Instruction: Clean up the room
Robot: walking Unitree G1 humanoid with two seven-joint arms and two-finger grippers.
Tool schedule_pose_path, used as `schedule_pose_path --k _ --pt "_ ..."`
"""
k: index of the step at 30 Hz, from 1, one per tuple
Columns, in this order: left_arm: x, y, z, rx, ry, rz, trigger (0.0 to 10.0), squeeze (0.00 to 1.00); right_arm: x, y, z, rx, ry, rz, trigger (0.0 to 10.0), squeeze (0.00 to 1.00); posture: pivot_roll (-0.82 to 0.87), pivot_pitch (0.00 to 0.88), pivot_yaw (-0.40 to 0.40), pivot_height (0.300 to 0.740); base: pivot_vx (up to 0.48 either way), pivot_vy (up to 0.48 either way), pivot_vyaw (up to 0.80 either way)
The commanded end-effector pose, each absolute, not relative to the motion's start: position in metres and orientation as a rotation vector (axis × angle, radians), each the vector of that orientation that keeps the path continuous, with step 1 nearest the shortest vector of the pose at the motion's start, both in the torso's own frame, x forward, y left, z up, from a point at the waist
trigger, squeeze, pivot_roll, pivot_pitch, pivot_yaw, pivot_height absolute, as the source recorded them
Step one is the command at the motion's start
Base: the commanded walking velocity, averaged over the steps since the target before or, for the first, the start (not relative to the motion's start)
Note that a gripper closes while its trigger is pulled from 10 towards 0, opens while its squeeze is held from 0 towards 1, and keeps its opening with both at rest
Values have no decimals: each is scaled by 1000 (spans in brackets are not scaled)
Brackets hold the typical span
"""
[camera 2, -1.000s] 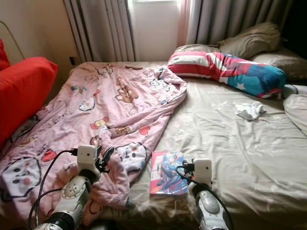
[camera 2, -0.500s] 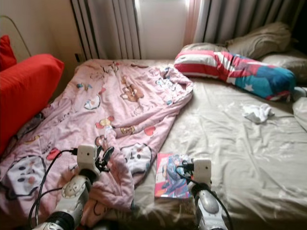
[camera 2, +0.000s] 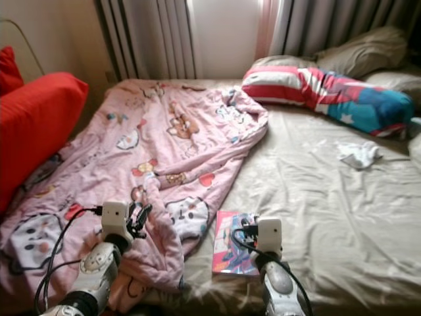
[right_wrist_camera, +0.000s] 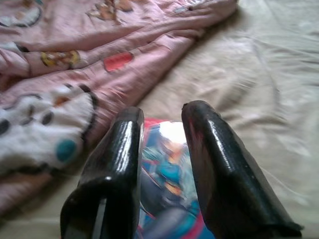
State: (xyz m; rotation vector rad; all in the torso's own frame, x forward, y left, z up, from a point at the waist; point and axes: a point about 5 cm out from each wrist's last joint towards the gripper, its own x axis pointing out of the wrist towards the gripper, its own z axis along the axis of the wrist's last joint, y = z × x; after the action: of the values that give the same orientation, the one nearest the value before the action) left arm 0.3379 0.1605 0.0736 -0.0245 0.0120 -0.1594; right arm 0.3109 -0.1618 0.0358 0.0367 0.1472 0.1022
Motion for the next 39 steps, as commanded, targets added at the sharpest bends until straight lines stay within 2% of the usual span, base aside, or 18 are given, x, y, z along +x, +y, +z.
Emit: schedule_pose_path --k 1,21,39 --pt "338 164 73 -15 26 -154 10000 0 312 -160 36 42 154 104 10000 0 -77 64 30 582 285 0 0" --pt "338 165 72 -18 30 -154 10000 0 309 -162 29 35 198 104 10000 0 -78 65 30 582 306 0 83" --pt "339 160 76 0 13 -205 10000 0 317 -157 29 62 254 92 10000 0 -98 113 68 582 0 0 0"
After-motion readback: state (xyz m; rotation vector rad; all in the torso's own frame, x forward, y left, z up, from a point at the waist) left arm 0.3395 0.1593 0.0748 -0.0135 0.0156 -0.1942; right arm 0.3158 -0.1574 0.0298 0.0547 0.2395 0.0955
